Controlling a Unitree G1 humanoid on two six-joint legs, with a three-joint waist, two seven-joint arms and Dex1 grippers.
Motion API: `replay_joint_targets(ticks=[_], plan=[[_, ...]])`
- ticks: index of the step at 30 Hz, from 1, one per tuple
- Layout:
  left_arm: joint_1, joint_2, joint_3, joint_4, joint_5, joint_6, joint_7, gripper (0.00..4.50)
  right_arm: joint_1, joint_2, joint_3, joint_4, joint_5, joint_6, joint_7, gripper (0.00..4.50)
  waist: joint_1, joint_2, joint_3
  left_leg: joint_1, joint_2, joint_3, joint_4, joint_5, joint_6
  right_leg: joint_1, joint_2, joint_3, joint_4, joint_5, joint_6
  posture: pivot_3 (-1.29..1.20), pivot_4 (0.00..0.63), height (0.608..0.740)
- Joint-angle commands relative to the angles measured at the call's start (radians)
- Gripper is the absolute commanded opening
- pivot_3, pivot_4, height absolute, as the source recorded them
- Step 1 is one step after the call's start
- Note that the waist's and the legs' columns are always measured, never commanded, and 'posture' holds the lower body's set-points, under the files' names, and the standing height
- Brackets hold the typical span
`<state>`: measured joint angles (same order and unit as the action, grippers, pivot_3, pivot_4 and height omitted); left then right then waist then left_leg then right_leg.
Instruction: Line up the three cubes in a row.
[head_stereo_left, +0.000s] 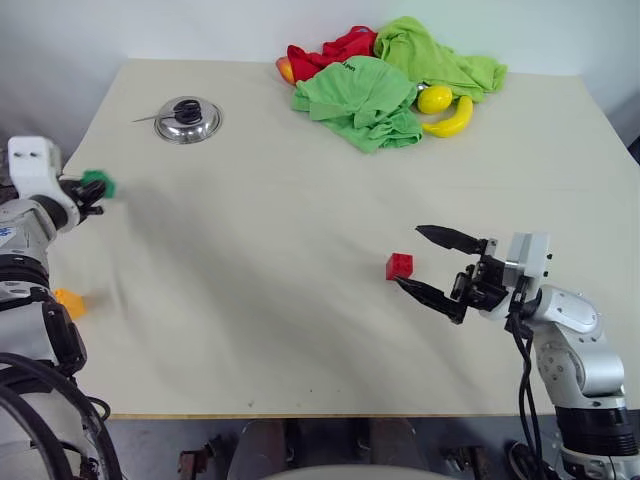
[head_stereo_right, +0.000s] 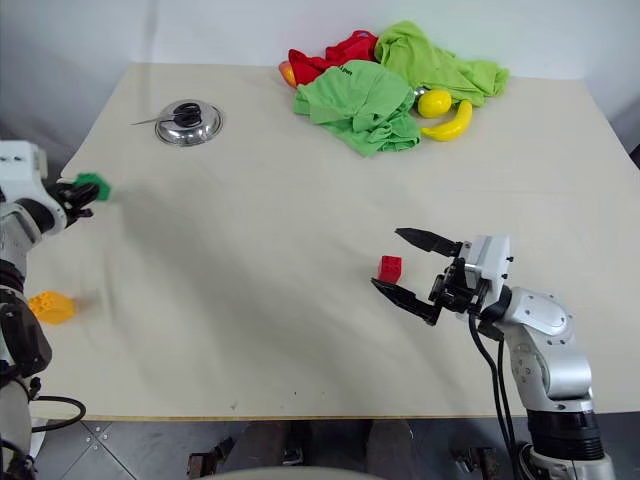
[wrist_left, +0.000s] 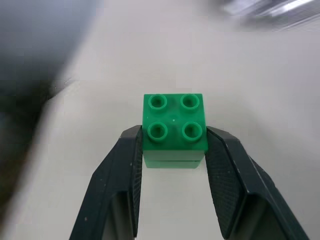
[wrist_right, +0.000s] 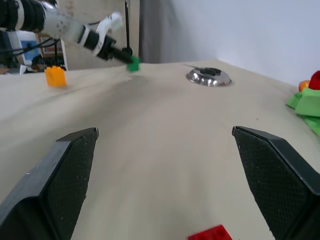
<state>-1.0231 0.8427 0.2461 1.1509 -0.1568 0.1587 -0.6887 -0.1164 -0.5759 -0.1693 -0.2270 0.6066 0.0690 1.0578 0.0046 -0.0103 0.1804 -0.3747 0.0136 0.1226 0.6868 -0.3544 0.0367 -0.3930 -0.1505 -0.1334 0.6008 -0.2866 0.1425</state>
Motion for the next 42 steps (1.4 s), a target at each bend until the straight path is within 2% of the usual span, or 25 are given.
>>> replay_joint_targets(ticks=[1, 3, 5, 9, 14, 21, 29, 42], plan=[[0.077, -0.023, -0.042, -0.297, -0.107, 0.0, -0.364, 1.45, 0.033, -0.05, -0.089, -0.012, 0.023, -0.011, 0.018, 4.5, -0.005, 0.0, 0.0, 0.0, 0.0, 0.0, 0.0, 0.0, 0.0, 0.0, 0.0, 0.0, 0.0, 0.0, 0.0, 0.0, 0.15, 0.74], [0.2, -0.038, -0.102, -0.582, -0.198, 0.048, -0.561, 1.45, 0.069, -0.091, -0.132, -0.017, 0.039, 0.002, 0.047, 4.5, -0.009, 0.0, 0.0, 0.0, 0.0, 0.0, 0.0, 0.0, 0.0, 0.0, 0.0, 0.0, 0.0, 0.0, 0.0, 0.0, 0.15, 0.74], [0.291, -0.042, -0.181, -0.801, -0.233, 0.091, -0.666, 1.45, 0.121, -0.135, -0.177, -0.023, 0.064, 0.018, 0.09, 4.5, -0.011, 0.001, 0.0, 0.001, 0.0, -0.002, -0.001, 0.0, 0.0, -0.001, 0.0, 0.001, 0.0, 0.0, 0.0, 0.0, 0.15, 0.74], [0.328, -0.096, -0.309, -0.941, -0.205, 0.094, -0.73, 1.45, 0.207, -0.174, -0.232, -0.02, 0.092, -0.003, 0.189, 4.5, -0.005, 0.001, 0.0, 0.002, 0.002, -0.002, 0.001, 0.0, 0.0, 0.0, 0.001, 0.001, 0.001, 0.0, 0.0, 0.0, 0.15, 0.74], [0.291, -0.216, -0.445, -0.838, -0.057, -0.065, -0.695, 1.45, 0.281, -0.191, -0.263, 0.023, 0.074, -0.045, 0.287, 4.5, -0.001, 0.001, 0.0, 0.004, 0.003, -0.002, 0.011, -0.001, 0.002, 0.002, 0.0, 0.005, 0.008, 0.0, 0.001, 0.0, 0.15, 0.74], [0.158, -0.352, -0.478, -0.585, 0.068, -0.177, -0.545, 1.45, 0.324, -0.145, -0.276, 0.031, 0.056, -0.083, 0.258, 4.5, 0.005, 0.001, 0.0, 0.003, 0.005, -0.003, 0.013, 0.0, 0.004, 0.0, -0.001, 0.007, 0.009, 0.002, 0.0, 0.0, 0.15, 0.74], [0.071, -0.416, -0.503, -0.444, 0.105, -0.227, -0.594, 1.45, 0.347, -0.107, -0.255, 0.007, 0.052, -0.09, 0.228, 4.5, 0.015, 0.001, 0.0, 0.003, 0.003, -0.002, 0.013, -0.001, 0.005, 0.0, -0.002, 0.007, 0.008, 0.002, 0.0, 0.0, 0.15, 0.74], [0.019, -0.502, -0.508, -0.357, 0.133, -0.227, -0.598, 1.45, 0.32, -0.113, -0.247, 0.076, 0.04, -0.112, 0.255, 4.5, 0.023, 0.001, 0.0, 0.002, 0.003, -0.003, 0.013, -0.002, 0.007, 0.001, -0.004, 0.006, 0.008, 0.002, 0.0, 0.0, 0.15, 0.74]])
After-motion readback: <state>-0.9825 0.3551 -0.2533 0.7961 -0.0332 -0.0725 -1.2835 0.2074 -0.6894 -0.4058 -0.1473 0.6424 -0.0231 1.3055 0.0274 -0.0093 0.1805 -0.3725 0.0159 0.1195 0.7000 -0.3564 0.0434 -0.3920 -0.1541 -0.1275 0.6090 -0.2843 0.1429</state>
